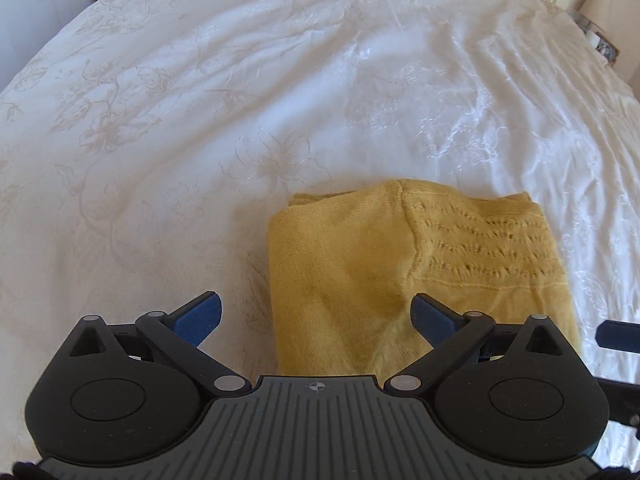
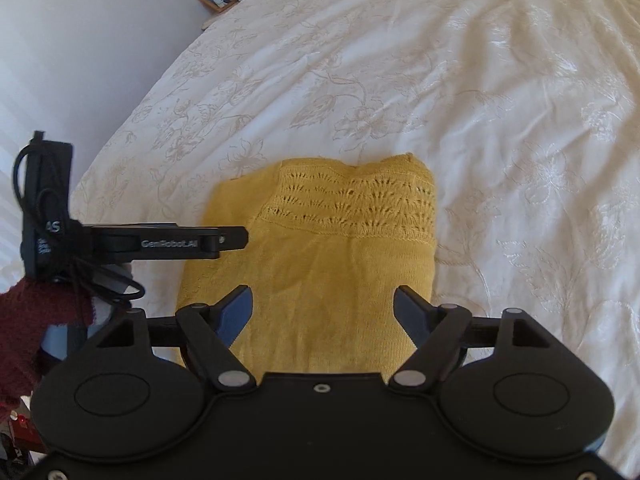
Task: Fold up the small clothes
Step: 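Release the right tool and pull both tools back from the bundle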
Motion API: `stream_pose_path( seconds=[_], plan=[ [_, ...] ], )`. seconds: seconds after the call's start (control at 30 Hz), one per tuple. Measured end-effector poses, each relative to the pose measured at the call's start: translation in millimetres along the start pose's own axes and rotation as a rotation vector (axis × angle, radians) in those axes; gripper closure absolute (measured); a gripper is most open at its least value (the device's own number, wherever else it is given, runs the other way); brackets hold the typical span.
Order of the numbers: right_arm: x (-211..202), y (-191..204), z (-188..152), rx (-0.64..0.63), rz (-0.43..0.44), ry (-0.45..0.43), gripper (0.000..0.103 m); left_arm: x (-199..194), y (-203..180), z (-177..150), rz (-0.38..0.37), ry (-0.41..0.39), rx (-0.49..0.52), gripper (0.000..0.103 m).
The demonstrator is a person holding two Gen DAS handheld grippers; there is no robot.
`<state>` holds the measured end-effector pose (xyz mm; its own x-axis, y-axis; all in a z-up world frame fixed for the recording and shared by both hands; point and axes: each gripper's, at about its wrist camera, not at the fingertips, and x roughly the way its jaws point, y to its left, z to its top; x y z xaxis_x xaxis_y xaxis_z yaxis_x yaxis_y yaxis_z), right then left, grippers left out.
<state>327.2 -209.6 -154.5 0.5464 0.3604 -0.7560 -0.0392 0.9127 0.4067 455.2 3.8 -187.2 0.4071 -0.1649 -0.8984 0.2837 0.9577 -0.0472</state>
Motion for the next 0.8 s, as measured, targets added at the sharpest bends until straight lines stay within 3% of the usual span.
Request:
stream_pose_path(
  seconds=[0.1,0.27,0.37,0.53,0.67,0.8],
  plan=[
    [14.5,10.5,9.8,-0.083,0.024,0.015,0.021,21.2,9.7,6.8,-0.027,0.05,-0.046,0.0],
    [42.5,20.1,21.7,-0.189,0.075,0.061,0.02,24.5,16.6,12.4,-0.068,0.057,-0.073,0.0],
    [65.0,9.8,30.5,-0.207,0.019,0.105,0.02,15.6,20.8,12.0,-0.076,0.04,-0.074,0.0],
    [72.0,-20.5,52.1,-0.147,-0.096,0.089,0.02,-13.7,41.0,7.7,-0.088,-0.012,-0.13,0.0],
    [49.7,-45.8,59.4,-0.005,-0.064,0.025,0.019,-37.5,56.3,-13.1,-0.116,-0.013,-0.177,0.0],
    [30.5,-68.7,48.4,0.111,-0.002,0.002,0.012,-46.5,57.7,-41.2,-0.16,0.027,-0.216,0.0]
  ],
)
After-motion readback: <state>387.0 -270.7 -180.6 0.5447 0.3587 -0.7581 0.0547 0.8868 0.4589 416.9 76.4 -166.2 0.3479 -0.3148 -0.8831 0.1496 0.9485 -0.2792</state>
